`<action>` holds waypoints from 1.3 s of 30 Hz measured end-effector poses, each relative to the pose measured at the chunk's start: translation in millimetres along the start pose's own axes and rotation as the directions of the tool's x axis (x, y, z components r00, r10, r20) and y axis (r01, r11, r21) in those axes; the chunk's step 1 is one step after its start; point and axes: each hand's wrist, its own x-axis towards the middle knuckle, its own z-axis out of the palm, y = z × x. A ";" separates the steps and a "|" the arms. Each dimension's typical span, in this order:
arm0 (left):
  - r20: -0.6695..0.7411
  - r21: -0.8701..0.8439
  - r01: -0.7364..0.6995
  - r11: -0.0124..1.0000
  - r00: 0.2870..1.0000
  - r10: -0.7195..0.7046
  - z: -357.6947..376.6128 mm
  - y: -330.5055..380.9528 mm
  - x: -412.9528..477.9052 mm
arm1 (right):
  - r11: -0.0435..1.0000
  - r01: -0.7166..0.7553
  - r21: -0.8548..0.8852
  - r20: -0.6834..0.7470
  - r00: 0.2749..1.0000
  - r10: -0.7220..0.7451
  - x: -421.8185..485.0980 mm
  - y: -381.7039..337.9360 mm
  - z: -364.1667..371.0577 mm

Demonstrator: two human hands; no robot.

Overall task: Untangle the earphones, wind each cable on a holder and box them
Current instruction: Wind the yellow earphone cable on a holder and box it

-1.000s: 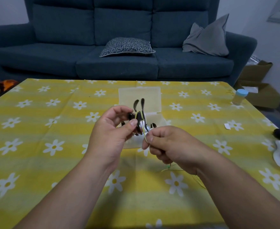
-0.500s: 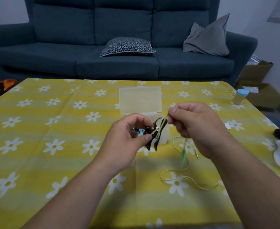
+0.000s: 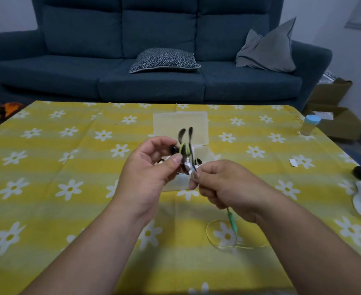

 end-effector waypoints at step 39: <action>0.320 0.281 -0.013 0.960 0.944 -0.081 -1.0 -0.5 -4.5 | 0.988 0.148 0.048 -0.396 0.911 -0.117 4.2 -5.3 -33.4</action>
